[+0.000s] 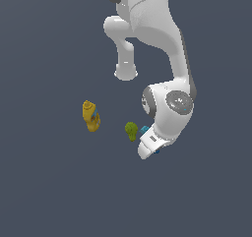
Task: Pick up a designated object from a clutter of objects.
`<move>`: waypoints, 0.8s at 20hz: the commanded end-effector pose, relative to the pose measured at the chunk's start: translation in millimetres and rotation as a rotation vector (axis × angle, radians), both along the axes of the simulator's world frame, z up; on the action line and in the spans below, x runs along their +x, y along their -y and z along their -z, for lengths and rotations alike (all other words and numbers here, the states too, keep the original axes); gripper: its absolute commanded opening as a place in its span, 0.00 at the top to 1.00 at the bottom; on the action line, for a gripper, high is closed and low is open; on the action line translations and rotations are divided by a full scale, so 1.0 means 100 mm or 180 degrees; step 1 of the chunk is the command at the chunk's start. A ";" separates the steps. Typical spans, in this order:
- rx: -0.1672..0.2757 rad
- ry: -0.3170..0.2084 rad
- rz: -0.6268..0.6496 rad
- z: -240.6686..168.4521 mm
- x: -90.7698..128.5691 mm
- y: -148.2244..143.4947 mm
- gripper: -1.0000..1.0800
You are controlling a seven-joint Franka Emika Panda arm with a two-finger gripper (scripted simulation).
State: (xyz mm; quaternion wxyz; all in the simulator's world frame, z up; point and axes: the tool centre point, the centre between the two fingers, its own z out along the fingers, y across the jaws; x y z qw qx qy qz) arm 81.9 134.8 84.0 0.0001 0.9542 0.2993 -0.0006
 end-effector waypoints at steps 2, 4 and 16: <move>0.0000 0.0004 0.0002 -0.22 -0.11 0.18 1.00; 0.0000 0.0004 0.0002 -0.37 -0.18 0.30 1.00; 0.0004 0.0004 0.0002 -1.33 -0.64 1.08 1.00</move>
